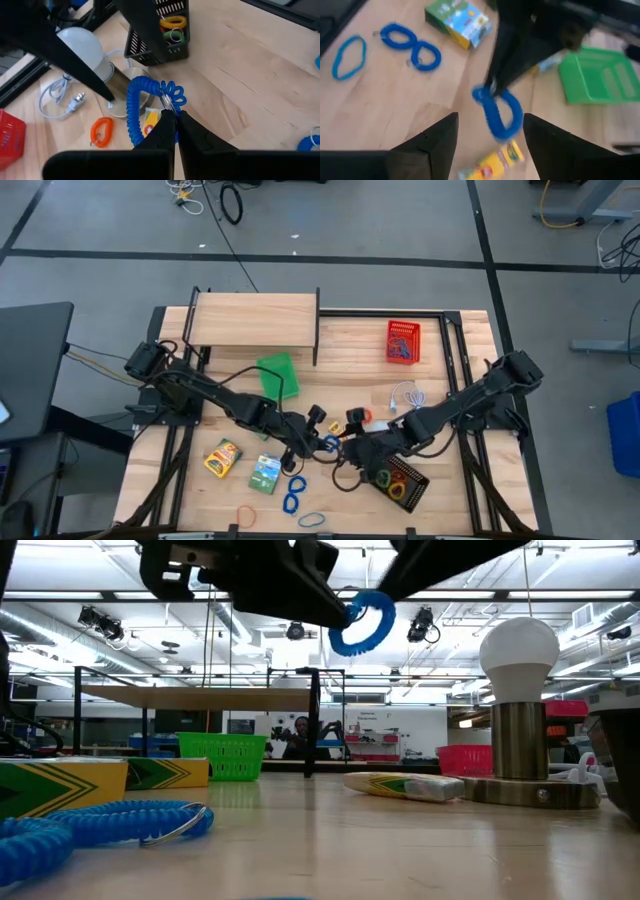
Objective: Pick & Place Office Desk Supplies
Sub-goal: Put the blue spring keychain into the black basket
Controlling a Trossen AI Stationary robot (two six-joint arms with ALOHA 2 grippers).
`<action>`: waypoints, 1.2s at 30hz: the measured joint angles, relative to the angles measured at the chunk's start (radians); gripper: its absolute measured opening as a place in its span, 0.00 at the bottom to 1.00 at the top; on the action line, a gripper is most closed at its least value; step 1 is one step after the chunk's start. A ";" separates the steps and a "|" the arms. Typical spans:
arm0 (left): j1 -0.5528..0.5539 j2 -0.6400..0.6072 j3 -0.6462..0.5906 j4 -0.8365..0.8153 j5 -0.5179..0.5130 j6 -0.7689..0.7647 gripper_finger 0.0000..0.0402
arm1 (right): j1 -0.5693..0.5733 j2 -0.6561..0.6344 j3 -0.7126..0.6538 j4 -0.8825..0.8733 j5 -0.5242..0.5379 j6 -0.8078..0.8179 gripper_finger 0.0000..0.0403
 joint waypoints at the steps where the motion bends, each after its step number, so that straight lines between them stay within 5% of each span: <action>1: 0.000 0.000 0.000 0.006 0.000 0.001 0.02 | -0.003 0.009 0.000 0.009 -0.007 -0.007 0.58; 9: 0.001 0.000 0.000 0.026 0.011 0.012 0.02 | -0.010 0.045 0.000 0.016 0.097 -0.030 0.49; 17: 0.002 0.000 0.000 0.022 0.026 0.006 0.02 | 0.009 0.045 0.000 -0.012 0.116 -0.034 0.05; 21: 0.002 0.000 0.001 0.022 0.029 0.002 0.02 | 0.032 0.045 0.000 -0.012 0.123 -0.018 0.05; 36: 0.002 -0.002 0.002 0.040 0.007 -0.058 0.29 | 0.151 0.039 0.000 -0.099 0.116 0.187 0.03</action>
